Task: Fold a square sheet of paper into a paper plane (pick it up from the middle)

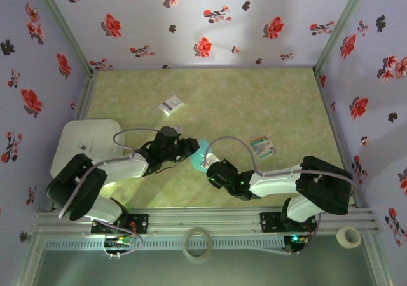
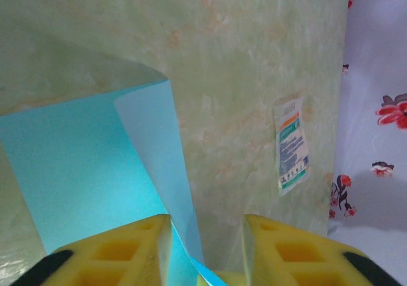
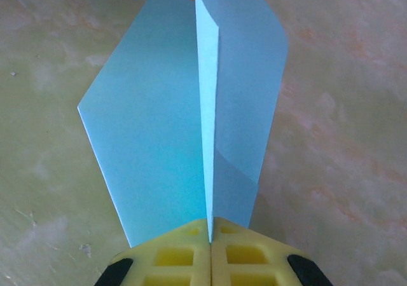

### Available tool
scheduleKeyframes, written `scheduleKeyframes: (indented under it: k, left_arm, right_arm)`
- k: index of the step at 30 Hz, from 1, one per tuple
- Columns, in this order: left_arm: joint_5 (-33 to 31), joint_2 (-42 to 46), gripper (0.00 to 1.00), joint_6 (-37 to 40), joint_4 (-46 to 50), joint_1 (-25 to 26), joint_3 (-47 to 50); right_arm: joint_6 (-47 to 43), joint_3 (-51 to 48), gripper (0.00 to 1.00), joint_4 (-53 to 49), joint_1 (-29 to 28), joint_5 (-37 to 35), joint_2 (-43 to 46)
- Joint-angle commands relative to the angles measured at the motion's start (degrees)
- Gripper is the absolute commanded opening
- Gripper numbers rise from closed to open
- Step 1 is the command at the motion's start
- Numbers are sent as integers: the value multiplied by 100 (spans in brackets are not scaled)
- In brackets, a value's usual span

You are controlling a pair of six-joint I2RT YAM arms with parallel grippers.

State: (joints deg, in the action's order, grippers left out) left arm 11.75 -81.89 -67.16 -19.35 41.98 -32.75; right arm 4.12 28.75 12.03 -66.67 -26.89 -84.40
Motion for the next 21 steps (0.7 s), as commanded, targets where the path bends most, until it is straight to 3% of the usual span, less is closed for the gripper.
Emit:
scheduleKeyframes:
  k: [1,8,21]
  left_arm:
    - [-381,361,39,92,411,-63,119]
    - [-680,842,45,220,930,-150,169]
    - [-448,585,44,255,844,-180,69]
  right_arm:
    - [451,-67,6,112,235,463,12]
    - [995,-21,5,115,838,1975,85]
    - [1754,367,5,-209,1661,3778,-332]
